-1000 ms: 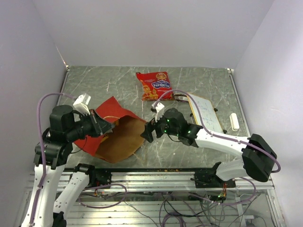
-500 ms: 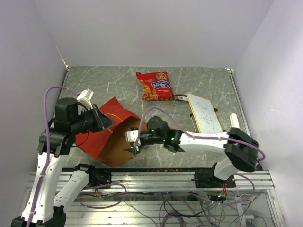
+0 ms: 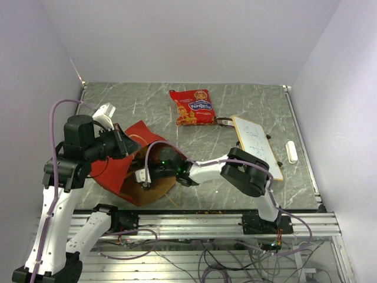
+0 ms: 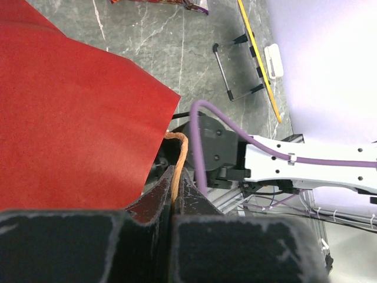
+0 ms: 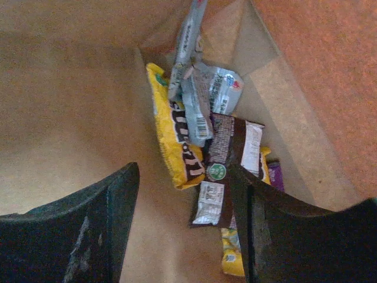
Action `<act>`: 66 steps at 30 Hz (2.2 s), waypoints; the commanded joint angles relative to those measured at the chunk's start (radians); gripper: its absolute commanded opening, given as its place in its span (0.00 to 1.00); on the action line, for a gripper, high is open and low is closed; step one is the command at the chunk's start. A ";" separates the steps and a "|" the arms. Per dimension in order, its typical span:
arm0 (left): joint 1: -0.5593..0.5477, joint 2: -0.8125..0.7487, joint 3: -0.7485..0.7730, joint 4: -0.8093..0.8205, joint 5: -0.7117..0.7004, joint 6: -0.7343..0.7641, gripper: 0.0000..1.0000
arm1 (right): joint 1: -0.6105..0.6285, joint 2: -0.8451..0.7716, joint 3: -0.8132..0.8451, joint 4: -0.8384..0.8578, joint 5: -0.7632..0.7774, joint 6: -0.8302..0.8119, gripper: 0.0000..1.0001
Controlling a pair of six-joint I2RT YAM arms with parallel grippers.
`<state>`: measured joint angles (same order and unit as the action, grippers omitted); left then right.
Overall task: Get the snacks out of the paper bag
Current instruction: Take out the snack from the paper bag, then place the snack at the center of the board.
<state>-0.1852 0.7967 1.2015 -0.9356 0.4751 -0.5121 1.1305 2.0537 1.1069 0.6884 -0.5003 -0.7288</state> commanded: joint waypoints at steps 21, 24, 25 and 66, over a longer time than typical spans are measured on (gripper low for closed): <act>-0.002 -0.048 0.019 -0.024 -0.075 -0.060 0.07 | -0.012 0.282 0.346 -0.260 0.121 -0.228 0.24; -0.002 -0.048 0.016 -0.031 -0.119 -0.071 0.07 | -0.019 0.242 0.331 -0.299 0.090 -0.214 0.09; -0.002 -0.046 0.016 -0.033 -0.130 -0.072 0.07 | -0.023 0.228 0.323 -0.311 0.056 -0.209 0.04; -0.002 -0.059 -0.126 0.059 -0.257 -0.272 0.07 | -0.031 -1.090 -0.395 -0.846 0.506 0.499 0.00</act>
<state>-0.1852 0.7403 1.0897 -0.8948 0.2165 -0.7403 1.1007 1.0492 0.7372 -0.0257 -0.2569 -0.2054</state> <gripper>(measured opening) 0.075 0.040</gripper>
